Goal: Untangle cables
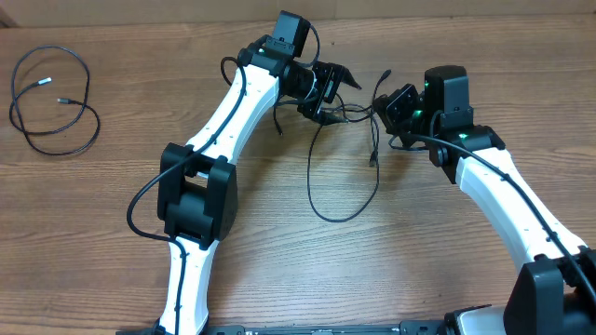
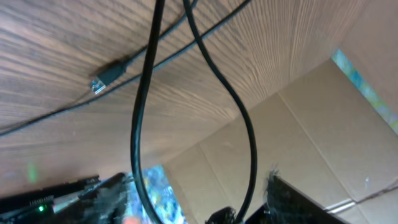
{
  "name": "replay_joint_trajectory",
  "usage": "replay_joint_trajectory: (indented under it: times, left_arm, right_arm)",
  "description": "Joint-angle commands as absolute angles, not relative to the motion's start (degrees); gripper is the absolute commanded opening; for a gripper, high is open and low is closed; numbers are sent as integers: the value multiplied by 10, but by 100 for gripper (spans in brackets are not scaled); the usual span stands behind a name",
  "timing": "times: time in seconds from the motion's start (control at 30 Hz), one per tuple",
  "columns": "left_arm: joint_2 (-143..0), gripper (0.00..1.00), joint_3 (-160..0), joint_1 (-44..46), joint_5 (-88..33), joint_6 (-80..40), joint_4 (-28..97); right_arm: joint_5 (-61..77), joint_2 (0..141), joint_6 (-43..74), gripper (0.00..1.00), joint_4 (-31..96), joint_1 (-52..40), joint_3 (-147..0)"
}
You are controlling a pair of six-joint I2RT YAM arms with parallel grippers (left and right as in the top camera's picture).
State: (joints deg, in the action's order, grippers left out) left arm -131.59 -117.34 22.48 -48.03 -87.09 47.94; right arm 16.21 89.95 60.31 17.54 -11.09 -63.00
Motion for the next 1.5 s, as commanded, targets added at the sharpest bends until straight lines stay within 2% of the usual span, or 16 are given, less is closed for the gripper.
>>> replay_joint_trajectory:
  times: [0.0, 0.13, 0.27, 0.4, 0.53, 0.77, 1.03, 1.17, 1.27, 1.47]
  left_arm:
    - [-1300, 65, -1167, 226, -517, -875, 478]
    - [-1300, 70, -1167, 226, -516, -888, 477]
    - [-1300, 73, -1167, 225, -509, -887, 477]
    - [-1300, 61, -1167, 225, -509, -886, 477]
    - [-1300, 55, -1167, 225, -509, -885, 477]
    - [-1300, 55, -1167, 225, -506, -886, 477]
    - [-1300, 40, -1167, 225, -505, -917, 477]
    - [-1300, 37, -1167, 225, -505, -923, 476]
    - [-1300, 28, -1167, 225, -505, -924, 475]
    - [-1300, 18, -1167, 222, -500, -924, 475]
  right_arm:
    - [103, 899, 608, 4, 171, -127, -644]
    - [66, 899, 692, 4, 163, -143, -644]
    - [65, 899, 708, 4, 128, -152, -644]
    - [65, 899, 722, 4, 119, -153, -644]
    - [67, 899, 742, 4, 119, -154, -644]
    - [93, 899, 786, 4, 119, -154, -644]
    - [90, 899, 798, 4, 118, -158, -644]
    - [90, 899, 825, 4, 119, -158, -644]
    - [90, 899, 825, 4, 121, -158, -644]
    - [90, 899, 825, 4, 129, -158, -644]
